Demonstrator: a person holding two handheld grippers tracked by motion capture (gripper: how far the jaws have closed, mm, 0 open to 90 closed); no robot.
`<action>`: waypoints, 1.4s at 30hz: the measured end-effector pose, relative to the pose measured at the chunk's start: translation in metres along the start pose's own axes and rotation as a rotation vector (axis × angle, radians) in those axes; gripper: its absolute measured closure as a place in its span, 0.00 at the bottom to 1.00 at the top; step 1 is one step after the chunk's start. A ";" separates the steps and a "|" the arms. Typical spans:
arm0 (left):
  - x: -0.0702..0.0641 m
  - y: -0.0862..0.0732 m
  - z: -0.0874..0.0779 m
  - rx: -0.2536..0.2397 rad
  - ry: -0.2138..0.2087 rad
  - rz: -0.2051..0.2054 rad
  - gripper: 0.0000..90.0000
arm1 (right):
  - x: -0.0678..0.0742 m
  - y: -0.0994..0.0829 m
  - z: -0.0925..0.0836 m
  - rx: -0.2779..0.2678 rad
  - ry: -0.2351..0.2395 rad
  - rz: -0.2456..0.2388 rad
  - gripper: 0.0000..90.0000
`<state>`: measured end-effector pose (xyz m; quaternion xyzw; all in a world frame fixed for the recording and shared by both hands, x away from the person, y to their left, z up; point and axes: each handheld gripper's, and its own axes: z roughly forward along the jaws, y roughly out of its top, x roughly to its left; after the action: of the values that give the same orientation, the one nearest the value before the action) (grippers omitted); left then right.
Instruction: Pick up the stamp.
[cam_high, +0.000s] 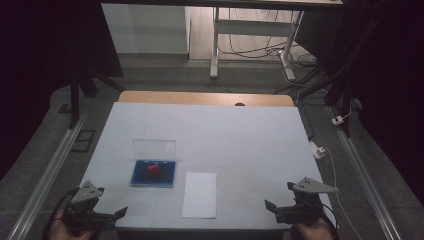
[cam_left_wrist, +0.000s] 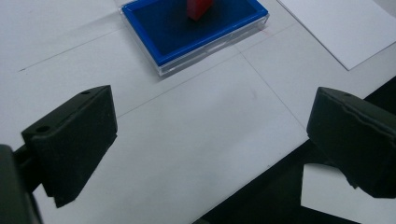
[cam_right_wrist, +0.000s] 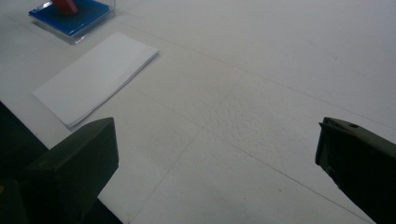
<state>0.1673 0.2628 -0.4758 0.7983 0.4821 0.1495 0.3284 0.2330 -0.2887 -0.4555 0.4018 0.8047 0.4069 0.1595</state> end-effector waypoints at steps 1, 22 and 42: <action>0.000 0.000 0.000 0.001 0.000 0.000 0.02 | 0.000 0.000 0.000 0.000 0.000 0.000 0.00; 0.000 0.000 0.001 0.028 -0.015 -0.003 0.01 | -0.001 0.001 0.002 0.005 0.021 0.001 0.00; 0.002 0.009 0.005 -0.004 -0.132 -0.004 0.00 | 0.002 0.002 0.005 0.033 0.038 -0.031 0.00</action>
<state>0.1771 0.2602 -0.4733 0.8049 0.4608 0.0966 0.3614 0.2356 -0.2844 -0.4567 0.3841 0.8202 0.3988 0.1437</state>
